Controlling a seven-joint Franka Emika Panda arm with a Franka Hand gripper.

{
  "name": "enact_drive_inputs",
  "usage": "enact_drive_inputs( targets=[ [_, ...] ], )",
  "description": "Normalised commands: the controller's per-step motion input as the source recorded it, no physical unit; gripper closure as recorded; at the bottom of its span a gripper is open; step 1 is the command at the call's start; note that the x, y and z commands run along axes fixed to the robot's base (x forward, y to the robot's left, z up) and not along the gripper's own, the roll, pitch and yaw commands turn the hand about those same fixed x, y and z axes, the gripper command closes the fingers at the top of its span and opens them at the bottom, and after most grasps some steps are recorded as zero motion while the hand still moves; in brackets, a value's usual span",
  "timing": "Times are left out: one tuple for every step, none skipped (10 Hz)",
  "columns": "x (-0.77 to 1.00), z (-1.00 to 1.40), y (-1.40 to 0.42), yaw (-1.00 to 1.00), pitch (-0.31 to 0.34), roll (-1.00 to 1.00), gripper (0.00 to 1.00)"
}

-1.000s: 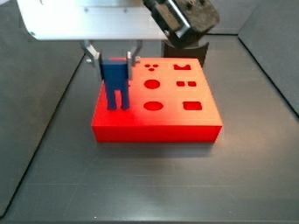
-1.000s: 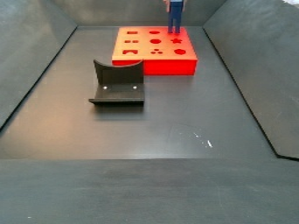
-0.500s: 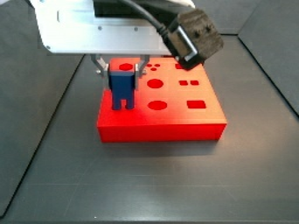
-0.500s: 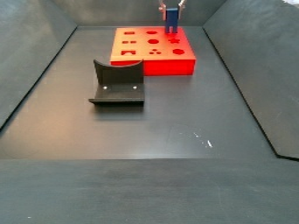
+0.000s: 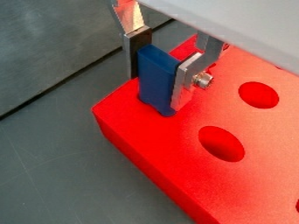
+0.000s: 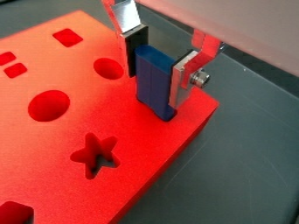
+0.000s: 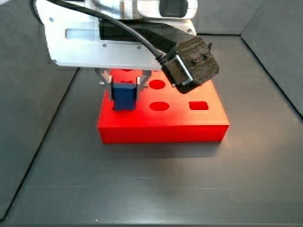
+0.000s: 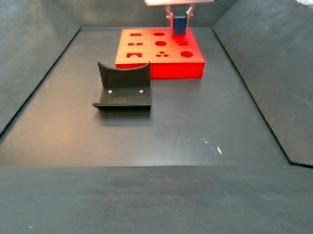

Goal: Insert the square-circle object.

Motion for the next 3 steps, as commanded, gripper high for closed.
enact_drive_inputs(
  targets=[
    [0.0,-0.93,-0.01,-0.2,0.111,0.0,1.0],
    [0.0,-0.04,0.0,0.0,0.0,0.0,1.0],
    [0.0,0.0,0.0,0.0,0.0,0.0,1.0]
  ],
)
